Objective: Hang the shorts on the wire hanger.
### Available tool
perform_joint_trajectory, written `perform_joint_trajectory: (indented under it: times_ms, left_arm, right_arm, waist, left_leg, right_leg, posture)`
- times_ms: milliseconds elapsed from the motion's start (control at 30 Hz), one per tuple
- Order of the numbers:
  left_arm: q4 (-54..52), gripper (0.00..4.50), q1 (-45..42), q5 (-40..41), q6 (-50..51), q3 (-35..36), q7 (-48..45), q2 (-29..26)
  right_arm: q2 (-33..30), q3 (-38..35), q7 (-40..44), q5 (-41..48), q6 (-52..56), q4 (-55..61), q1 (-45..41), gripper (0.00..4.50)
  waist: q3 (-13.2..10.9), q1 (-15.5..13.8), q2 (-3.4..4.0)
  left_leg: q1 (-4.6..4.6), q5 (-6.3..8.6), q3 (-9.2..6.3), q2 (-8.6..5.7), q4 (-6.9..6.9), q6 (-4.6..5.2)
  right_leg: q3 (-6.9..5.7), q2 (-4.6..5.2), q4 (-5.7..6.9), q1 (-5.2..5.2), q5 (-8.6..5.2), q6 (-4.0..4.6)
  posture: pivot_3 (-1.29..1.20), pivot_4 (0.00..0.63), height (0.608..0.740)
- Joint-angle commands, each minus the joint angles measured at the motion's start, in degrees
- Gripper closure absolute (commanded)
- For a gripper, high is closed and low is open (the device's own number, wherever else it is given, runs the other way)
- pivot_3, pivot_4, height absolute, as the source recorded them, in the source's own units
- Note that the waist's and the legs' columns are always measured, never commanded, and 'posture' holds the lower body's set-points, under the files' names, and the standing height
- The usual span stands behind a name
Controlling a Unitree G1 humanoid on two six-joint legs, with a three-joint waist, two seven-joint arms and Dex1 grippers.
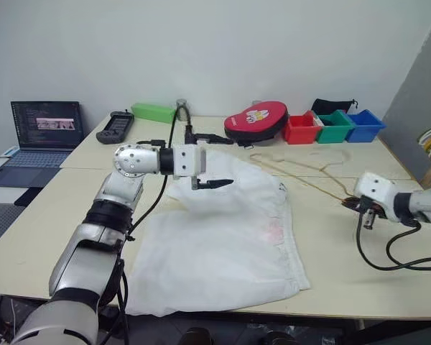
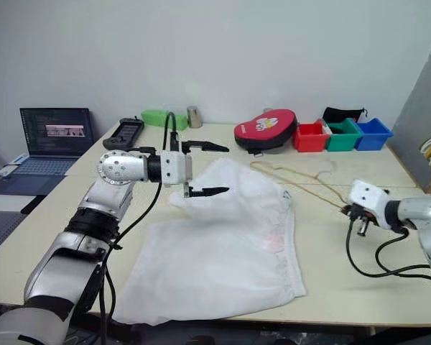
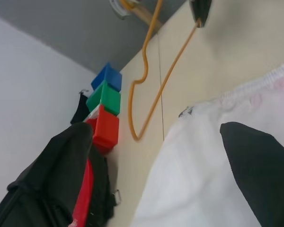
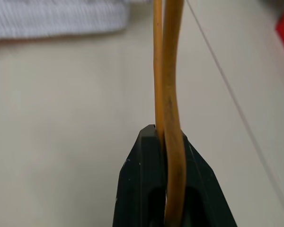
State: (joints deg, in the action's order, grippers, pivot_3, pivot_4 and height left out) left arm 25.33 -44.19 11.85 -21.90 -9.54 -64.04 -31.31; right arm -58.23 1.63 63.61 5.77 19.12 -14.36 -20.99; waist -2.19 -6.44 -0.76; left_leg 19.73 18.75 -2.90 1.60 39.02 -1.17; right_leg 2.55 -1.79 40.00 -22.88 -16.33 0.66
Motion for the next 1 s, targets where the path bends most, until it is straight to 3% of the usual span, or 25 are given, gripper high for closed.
perform_joint_trajectory:
  times_ms: [33,300,433,800,1000]
  left_arm:
    - [-12.1,0.02,7.7,4.9,14.4,3.6,5.2,-0.5]
    - [-32.5,0.02,22.7,8.0,29.6,4.6,12.2,0.7]
    - [-37.0,0.02,25.9,7.8,32.7,4.4,15.1,1.9]
    - [-42.9,0.02,31.8,7.2,34.4,3.7,15.8,1.8]
    - [-42.8,0.02,37.1,5.7,31.2,3.8,14.1,0.0]
  right_arm:
    - [-4.2,-4.9,6.8,8.2,15.8,3.4,1.4,4.5]
    - [-17.3,-2.5,22.4,17.2,36.3,2.2,7.9,4.5]
    - [-20.9,-0.8,26.4,19.6,41.2,1.5,12.1,4.5]
    - [-23.8,-12.1,25.2,31.2,49.6,18.2,39.8,4.5]
    - [-20.5,-17.3,21.7,35.6,54.1,25.0,45.3,4.5]
  waist:
    - [0.0,0.1,0.03]
    - [0.1,-0.5,0.16]
    - [0.1,-0.4,0.11]
    - [0.1,-0.2,0.07]
    - [0.0,0.4,0.03]
  left_leg:
    - [0.01,0.0,-0.04,0.04,-0.01,0.0]
    - [-0.11,-0.01,-0.16,0.02,0.0,0.04]
    - [-0.84,0.02,-0.14,0.04,-0.15,0.07]
    - [-0.83,0.04,-0.08,0.02,-0.16,0.09]
    - [-0.92,0.04,-0.14,0.05,-0.21,0.08]
  right_leg:
    - [0.04,-0.01,0.0,-0.02,0.0,0.0]
    - [0.0,-0.05,0.06,0.12,0.0,0.03]
    - [0.01,-0.07,-0.11,0.82,-0.07,0.07]
    - [0.08,-0.09,-0.11,0.93,-0.27,-0.21]
    - [0.03,-0.1,-0.27,1.15,-0.47,-0.25]
  posture:
    - [0.22,0.0,0.74]
    - [0.23,0.0,0.74]
    - [0.23,0.0,0.74]
    - [0.24,0.0,0.74]
    - [0.23,0.0,0.74]
